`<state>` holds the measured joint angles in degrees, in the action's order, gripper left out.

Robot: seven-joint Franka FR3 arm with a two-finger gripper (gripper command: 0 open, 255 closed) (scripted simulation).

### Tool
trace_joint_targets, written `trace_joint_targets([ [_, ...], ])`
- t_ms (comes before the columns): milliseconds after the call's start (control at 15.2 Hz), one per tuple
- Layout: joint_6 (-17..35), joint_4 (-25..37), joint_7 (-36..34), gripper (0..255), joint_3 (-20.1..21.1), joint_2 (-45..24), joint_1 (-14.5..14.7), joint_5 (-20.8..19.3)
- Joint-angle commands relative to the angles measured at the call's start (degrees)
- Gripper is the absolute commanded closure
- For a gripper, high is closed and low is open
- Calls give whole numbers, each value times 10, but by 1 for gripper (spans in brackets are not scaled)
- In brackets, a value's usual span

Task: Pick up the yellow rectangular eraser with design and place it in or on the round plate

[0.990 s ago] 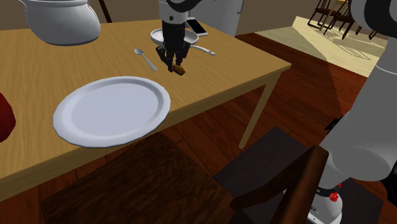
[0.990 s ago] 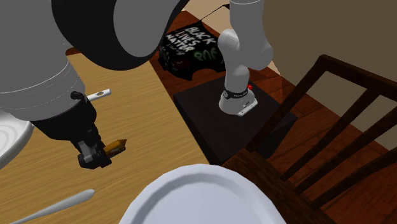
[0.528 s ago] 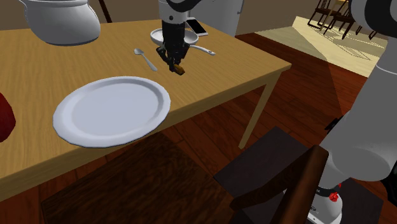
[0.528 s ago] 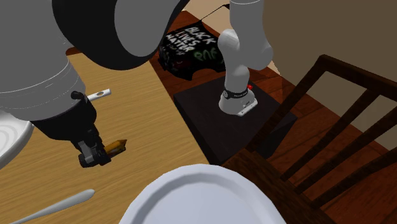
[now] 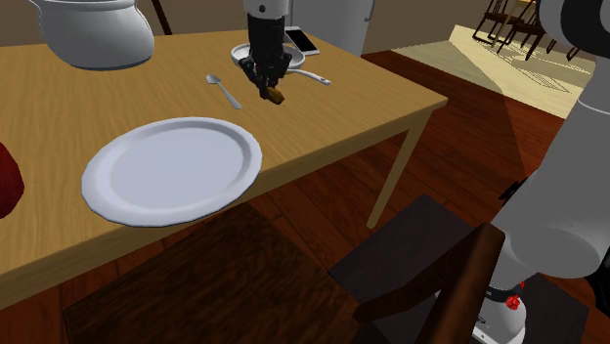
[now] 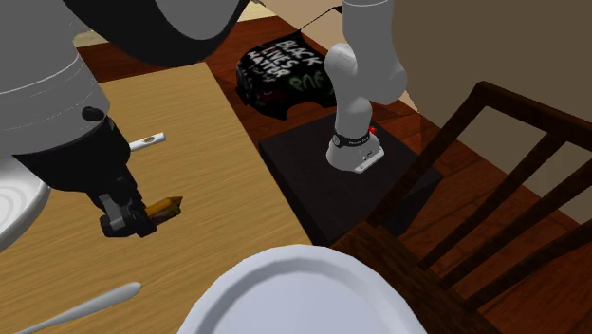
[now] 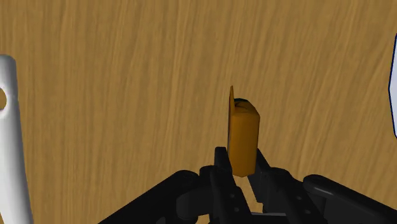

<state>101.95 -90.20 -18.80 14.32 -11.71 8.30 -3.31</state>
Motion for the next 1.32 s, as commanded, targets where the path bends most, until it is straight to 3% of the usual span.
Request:
trace_joint_targets([
  [0, -16, 16, 1, 255, 0, 0, 0, 0],
  [594, -85, 94, 1, 255, 1, -9, 3, -2],
  [1254, -108, 160, -130, 255, 46, -58, 95, -27],
])
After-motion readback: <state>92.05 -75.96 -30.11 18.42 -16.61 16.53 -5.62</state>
